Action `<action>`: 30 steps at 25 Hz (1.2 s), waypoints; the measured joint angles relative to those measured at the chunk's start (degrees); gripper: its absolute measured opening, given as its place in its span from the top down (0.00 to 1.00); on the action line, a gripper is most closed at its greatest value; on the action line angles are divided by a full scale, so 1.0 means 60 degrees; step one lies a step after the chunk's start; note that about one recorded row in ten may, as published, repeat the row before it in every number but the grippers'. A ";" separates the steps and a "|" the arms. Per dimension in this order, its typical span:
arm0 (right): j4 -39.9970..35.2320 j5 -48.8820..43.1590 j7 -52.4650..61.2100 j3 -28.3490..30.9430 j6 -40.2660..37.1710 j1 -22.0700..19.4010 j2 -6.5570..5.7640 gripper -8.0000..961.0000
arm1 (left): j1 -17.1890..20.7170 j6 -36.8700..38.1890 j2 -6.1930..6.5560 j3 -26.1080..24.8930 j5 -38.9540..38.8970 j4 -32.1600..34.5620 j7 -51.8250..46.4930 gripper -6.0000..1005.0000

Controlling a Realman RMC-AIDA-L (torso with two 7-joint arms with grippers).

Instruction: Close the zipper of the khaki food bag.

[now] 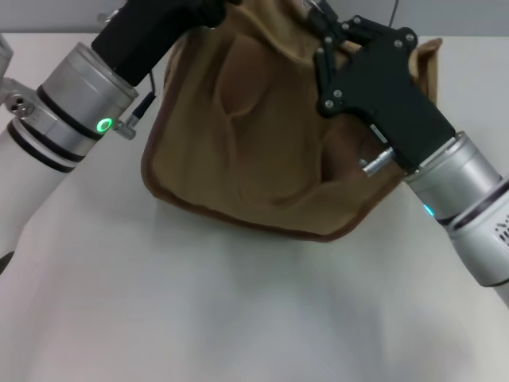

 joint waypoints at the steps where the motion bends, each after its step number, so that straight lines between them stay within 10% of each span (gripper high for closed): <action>1: -0.0003 0.0000 0.0010 0.0000 -0.0026 -0.0043 -0.0002 0.98 | 0.0033 -0.0009 0.0002 -0.0026 -0.0001 0.0013 0.0001 0.97; 13: -0.0030 0.0000 0.1614 -0.0002 -0.0422 -0.0228 -0.0072 0.99 | 0.0083 -0.0045 0.0001 -0.0035 0.0022 -0.0024 -0.0027 0.97; 30: -0.7426 -0.1200 1.7487 -0.1774 -0.2226 -0.0026 -0.0128 0.84 | -0.0108 0.0177 0.0001 0.0064 0.0076 -0.0199 -0.0079 0.97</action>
